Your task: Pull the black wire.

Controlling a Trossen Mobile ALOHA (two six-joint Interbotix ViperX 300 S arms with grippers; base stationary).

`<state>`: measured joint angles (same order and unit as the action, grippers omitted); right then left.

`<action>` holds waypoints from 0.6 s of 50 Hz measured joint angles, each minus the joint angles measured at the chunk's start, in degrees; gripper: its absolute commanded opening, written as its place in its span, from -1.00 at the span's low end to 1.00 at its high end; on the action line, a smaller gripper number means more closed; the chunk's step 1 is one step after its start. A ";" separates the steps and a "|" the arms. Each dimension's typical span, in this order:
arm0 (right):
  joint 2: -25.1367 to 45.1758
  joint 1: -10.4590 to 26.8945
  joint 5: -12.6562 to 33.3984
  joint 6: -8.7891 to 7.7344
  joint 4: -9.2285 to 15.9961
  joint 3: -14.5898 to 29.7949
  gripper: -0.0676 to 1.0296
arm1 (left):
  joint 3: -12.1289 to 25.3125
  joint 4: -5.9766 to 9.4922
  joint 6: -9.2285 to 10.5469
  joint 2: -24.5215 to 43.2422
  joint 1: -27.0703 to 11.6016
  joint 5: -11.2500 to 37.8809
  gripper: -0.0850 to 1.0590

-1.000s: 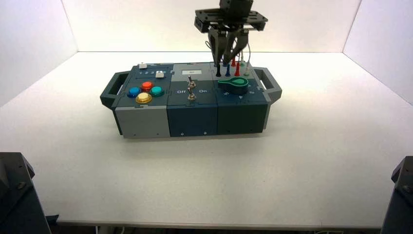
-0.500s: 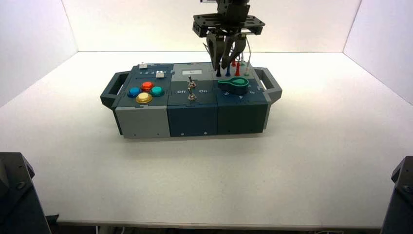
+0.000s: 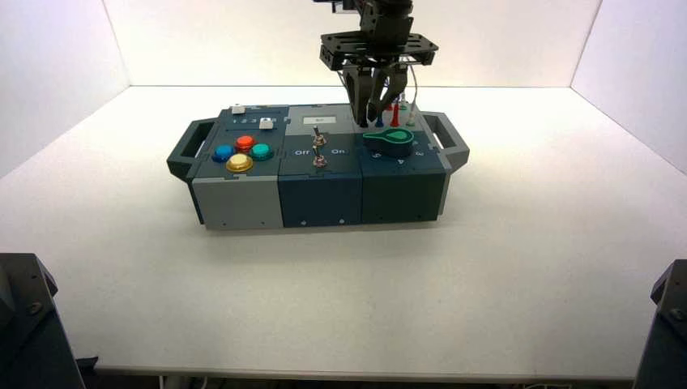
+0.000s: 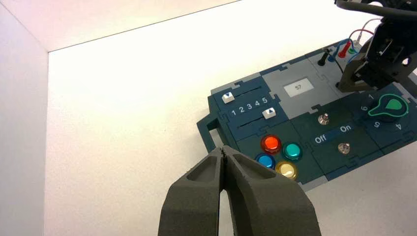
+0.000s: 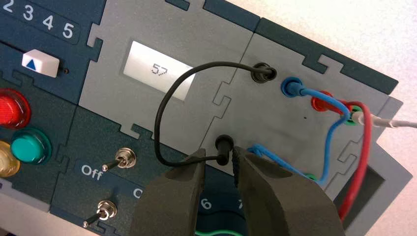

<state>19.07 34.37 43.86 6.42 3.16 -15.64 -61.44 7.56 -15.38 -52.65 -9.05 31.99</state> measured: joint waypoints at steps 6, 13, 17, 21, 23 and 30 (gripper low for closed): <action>0.44 0.00 0.00 0.00 0.00 0.35 -0.32 | 0.00 0.00 0.00 0.00 0.00 0.00 -0.91; 0.88 0.00 0.09 0.00 -0.18 0.79 -0.36 | 0.00 0.00 0.00 -0.09 0.00 0.00 -0.91; 0.88 0.00 0.09 0.09 -0.18 0.88 -0.43 | 0.00 0.00 0.00 -0.09 0.00 0.00 -0.91; 0.88 -0.09 0.09 0.09 -0.44 0.88 -0.59 | 0.00 0.00 0.00 -0.09 0.00 0.00 -0.91; 0.88 -0.09 0.18 0.09 -0.53 0.97 -0.73 | 0.00 0.00 0.00 -0.09 0.00 0.00 -0.91; 0.88 -0.35 0.18 0.00 -0.62 0.97 -0.92 | 0.00 0.00 0.00 -0.09 0.00 0.00 -0.91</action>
<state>19.95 34.01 44.03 6.42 2.55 -14.68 -61.44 7.56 -15.38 -52.73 -9.05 31.99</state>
